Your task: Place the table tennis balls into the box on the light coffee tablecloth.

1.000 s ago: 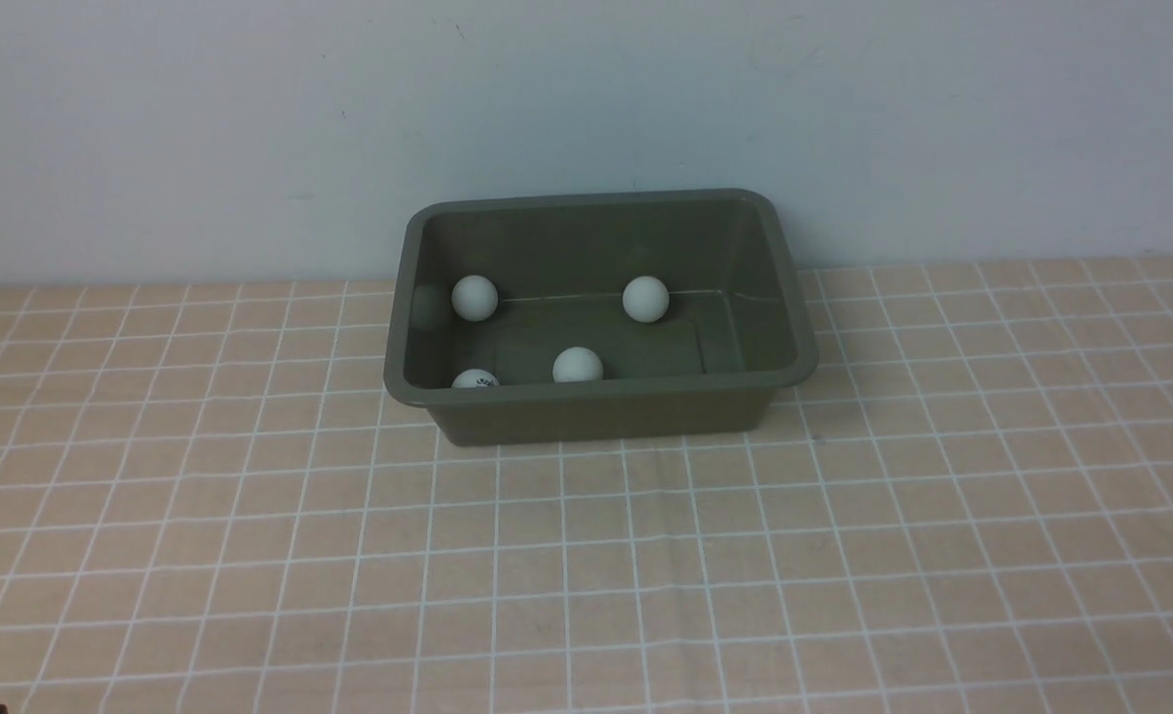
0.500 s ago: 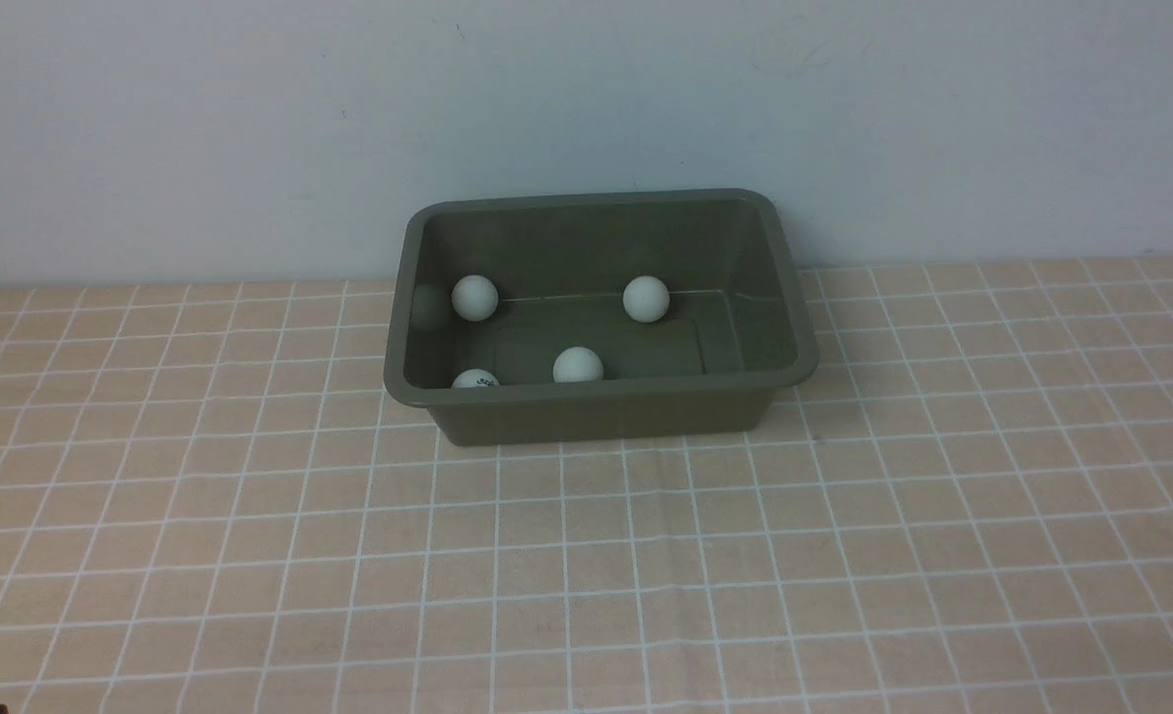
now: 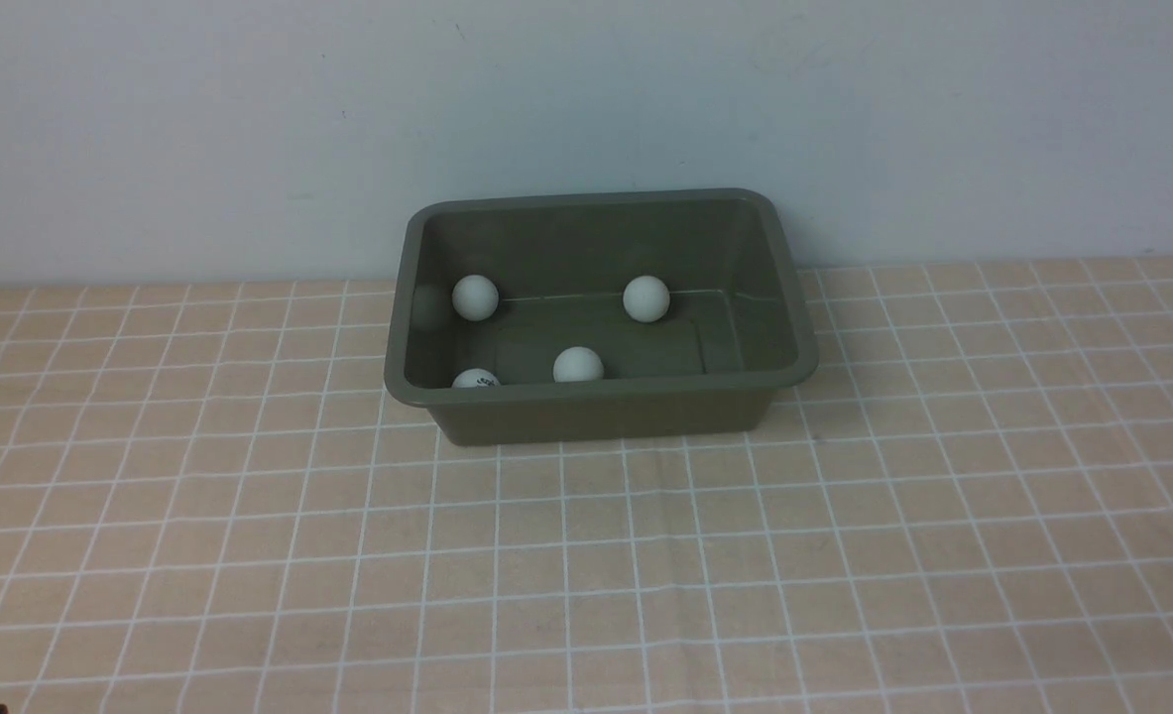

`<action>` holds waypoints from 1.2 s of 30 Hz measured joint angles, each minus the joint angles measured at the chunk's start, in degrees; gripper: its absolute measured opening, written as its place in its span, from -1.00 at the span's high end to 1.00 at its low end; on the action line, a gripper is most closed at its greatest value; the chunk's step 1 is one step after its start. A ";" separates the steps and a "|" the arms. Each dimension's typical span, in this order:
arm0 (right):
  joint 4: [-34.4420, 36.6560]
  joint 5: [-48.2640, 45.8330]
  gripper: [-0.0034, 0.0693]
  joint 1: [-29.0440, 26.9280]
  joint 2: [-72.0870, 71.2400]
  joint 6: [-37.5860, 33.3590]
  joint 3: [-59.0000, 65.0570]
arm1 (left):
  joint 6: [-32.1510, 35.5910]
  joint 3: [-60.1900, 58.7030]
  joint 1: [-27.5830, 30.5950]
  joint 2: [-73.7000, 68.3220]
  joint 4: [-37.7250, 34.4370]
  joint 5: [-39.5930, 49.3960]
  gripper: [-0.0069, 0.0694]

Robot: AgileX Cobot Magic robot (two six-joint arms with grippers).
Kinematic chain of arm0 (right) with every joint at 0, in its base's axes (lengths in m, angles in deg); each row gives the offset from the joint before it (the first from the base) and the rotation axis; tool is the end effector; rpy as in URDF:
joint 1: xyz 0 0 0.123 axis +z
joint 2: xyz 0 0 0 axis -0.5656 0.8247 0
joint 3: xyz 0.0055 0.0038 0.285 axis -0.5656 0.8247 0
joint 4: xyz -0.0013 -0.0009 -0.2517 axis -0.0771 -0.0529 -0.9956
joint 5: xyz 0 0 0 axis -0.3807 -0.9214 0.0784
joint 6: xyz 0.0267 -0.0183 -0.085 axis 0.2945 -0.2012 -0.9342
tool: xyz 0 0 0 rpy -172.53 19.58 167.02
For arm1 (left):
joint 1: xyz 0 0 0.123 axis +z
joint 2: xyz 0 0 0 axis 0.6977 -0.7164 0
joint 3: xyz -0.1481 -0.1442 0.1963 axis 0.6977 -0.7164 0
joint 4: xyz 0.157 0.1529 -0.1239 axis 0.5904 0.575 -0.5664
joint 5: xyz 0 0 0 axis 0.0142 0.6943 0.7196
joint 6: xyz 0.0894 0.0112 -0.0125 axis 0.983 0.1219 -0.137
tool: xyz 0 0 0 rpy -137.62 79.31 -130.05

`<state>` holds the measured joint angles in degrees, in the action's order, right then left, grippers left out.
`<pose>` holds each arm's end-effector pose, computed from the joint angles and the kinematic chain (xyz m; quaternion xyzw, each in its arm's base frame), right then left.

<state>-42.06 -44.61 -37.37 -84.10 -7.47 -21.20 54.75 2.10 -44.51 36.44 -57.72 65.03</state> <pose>0.0497 0.0060 0.2070 -0.0160 0.7693 0.0149 0.6385 0.0523 0.0017 0.1700 0.0227 0.8071 0.0263 0.5894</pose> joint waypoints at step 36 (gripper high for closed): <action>-0.69 -1.93 0.94 0.41 0.00 -1.75 5.76 | -0.15 0.00 0.00 0.00 0.05 0.00 1.00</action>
<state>-42.75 -46.53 -36.95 -84.10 -9.21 -15.44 54.60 2.10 -44.51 36.44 -57.67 65.03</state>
